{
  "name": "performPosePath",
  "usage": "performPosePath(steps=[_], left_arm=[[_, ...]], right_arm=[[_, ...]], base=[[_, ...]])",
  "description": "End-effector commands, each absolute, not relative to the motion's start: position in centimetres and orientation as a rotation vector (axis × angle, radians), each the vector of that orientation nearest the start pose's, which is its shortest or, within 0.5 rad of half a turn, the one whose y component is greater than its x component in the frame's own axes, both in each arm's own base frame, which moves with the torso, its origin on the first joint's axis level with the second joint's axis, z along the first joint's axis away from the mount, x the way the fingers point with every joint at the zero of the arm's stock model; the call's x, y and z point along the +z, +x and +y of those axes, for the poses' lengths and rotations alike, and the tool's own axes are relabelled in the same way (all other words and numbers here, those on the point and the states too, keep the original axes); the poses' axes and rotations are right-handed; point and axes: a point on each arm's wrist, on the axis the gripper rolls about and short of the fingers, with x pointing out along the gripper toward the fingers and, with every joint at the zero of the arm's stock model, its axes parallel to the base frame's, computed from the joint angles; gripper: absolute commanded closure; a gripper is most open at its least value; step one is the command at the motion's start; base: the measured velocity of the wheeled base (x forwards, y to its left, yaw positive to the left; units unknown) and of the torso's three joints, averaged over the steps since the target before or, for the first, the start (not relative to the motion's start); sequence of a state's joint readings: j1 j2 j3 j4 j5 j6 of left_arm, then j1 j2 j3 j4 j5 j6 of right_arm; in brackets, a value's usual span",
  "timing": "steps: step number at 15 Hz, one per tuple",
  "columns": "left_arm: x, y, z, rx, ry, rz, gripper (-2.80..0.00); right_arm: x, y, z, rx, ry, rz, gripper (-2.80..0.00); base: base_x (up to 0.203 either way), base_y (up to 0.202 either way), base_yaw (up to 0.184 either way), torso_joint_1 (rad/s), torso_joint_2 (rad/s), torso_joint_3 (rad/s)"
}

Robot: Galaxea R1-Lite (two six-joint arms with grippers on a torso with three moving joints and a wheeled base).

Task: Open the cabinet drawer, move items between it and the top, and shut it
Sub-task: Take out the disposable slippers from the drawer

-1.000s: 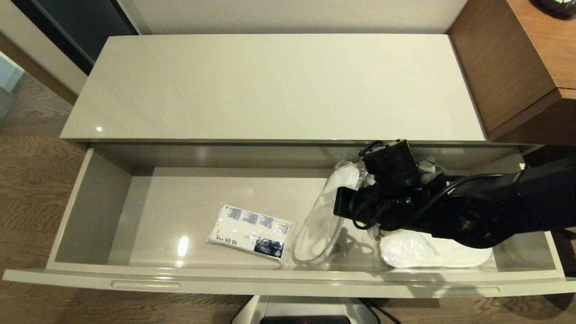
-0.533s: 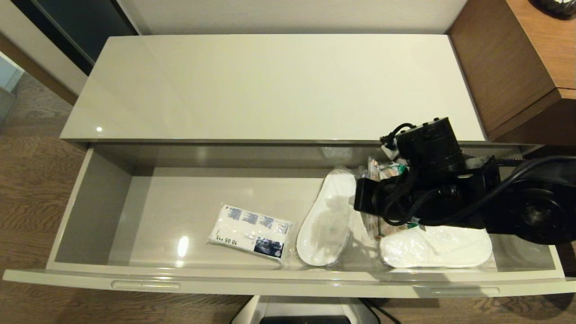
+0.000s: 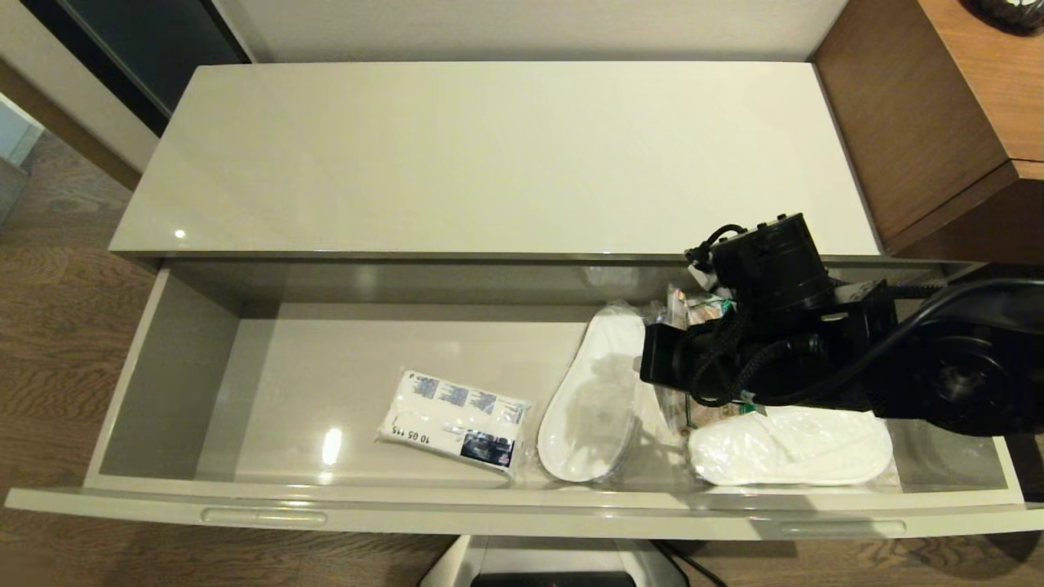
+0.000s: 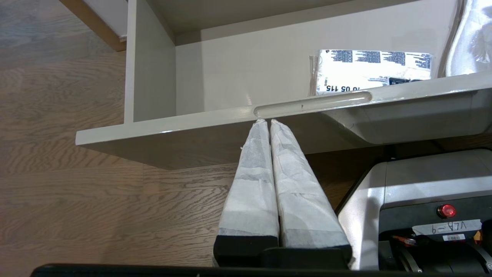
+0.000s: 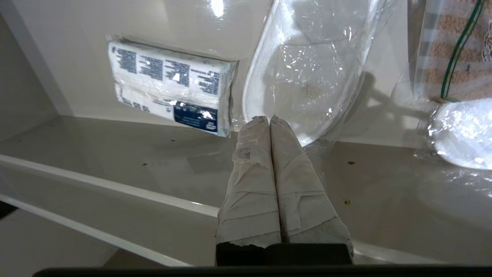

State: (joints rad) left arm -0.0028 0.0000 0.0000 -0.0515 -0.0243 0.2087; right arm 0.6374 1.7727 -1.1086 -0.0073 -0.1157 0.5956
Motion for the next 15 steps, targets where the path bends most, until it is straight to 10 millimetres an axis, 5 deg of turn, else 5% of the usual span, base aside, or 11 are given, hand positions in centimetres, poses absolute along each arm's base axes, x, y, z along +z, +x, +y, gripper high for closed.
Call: performPosePath(steps=[1, 2, 3, 7, 12, 15], left_arm=[[8.1, -2.3, 0.0, -0.022, 0.211, -0.053, 0.0], [8.1, -2.3, 0.0, -0.022, 0.211, -0.053, 0.0], [8.1, -2.3, 0.0, -0.022, 0.211, -0.053, 0.0], [8.1, -2.3, 0.0, -0.022, 0.211, -0.052, 0.0], [8.1, -2.3, 0.0, -0.022, 0.211, -0.053, 0.0], [8.1, -2.3, 0.0, -0.022, 0.211, -0.053, 0.0]], right_arm=[[17.3, 27.1, 19.7, 0.262, 0.261, 0.776, 0.0], [17.6, 27.0, 19.6, 0.243, 0.239, 0.785, -2.22], [17.8, 26.7, 19.5, 0.234, 0.223, 0.799, -2.8], [18.4, 24.7, 17.7, 0.223, 0.207, 0.788, -2.8], [13.2, 30.2, 18.4, 0.134, 0.163, 0.752, -2.8], [14.2, 30.7, 18.2, 0.05, 0.144, 0.719, -2.8]], base=[[0.0, 0.0, 0.0, 0.0, 0.0, 0.0], [0.0, 0.0, 0.0, 0.0, 0.0, 0.0], [0.0, 0.0, 0.0, 0.0, 0.0, 0.0], [0.0, 0.0, 0.0, 0.0, 0.0, 0.0], [0.0, 0.0, 0.0, 0.0, 0.0, 0.0], [0.0, 0.0, 0.0, 0.0, 0.0, 0.0]])
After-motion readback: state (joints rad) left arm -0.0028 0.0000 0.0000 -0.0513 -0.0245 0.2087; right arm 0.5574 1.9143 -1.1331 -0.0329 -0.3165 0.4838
